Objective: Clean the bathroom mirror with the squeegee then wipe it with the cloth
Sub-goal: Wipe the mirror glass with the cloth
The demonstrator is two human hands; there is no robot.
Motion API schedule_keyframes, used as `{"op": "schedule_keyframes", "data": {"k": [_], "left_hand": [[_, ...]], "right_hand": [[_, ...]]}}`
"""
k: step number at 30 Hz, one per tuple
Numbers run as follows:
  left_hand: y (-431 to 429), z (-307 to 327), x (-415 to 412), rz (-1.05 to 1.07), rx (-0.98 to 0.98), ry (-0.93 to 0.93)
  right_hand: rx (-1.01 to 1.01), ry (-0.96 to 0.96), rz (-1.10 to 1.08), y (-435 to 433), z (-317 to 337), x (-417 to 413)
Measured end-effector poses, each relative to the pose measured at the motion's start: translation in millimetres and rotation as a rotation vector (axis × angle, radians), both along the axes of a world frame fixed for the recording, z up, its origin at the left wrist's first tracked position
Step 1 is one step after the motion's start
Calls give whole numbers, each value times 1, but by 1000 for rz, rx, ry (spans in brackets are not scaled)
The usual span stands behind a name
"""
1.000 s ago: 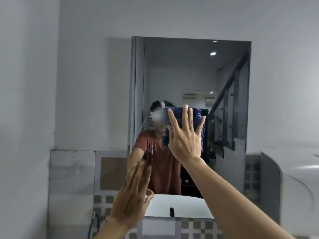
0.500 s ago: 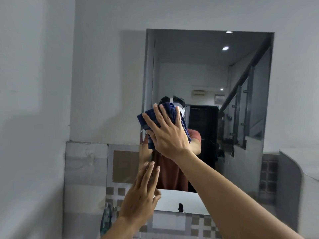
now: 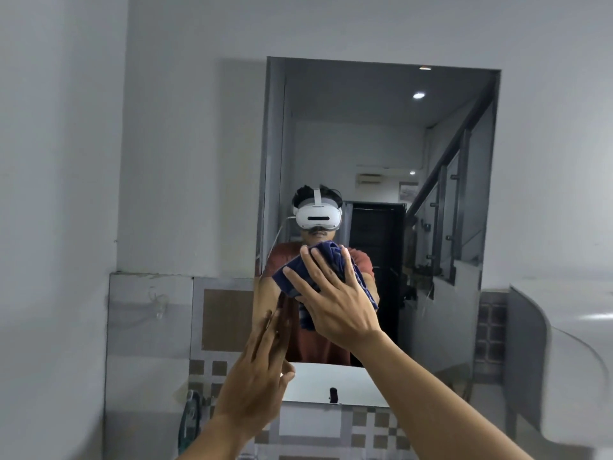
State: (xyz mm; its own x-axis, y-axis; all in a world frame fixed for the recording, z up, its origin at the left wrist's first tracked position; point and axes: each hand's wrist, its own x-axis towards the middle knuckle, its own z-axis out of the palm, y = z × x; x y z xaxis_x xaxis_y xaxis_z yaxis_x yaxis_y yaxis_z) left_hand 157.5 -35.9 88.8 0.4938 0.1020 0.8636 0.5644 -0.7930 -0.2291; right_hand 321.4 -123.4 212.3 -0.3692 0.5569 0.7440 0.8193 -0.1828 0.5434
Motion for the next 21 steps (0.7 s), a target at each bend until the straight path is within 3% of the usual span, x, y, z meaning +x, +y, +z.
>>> {"op": "schedule_keyframes", "data": {"k": [2,7,12,21], "left_hand": [[2,-4,1,40,66,27],[2,3,5,65,-96,-17],[-17,51,19,-16,-76,-81],[-18,120,38,37,16,55]], "right_hand": [[35,51,-29,-9,-7,10],[94,104,-62,-26,-3,28],[138,193,-99,-38,7,42],[274,329,-134,-63,23,79]]}}
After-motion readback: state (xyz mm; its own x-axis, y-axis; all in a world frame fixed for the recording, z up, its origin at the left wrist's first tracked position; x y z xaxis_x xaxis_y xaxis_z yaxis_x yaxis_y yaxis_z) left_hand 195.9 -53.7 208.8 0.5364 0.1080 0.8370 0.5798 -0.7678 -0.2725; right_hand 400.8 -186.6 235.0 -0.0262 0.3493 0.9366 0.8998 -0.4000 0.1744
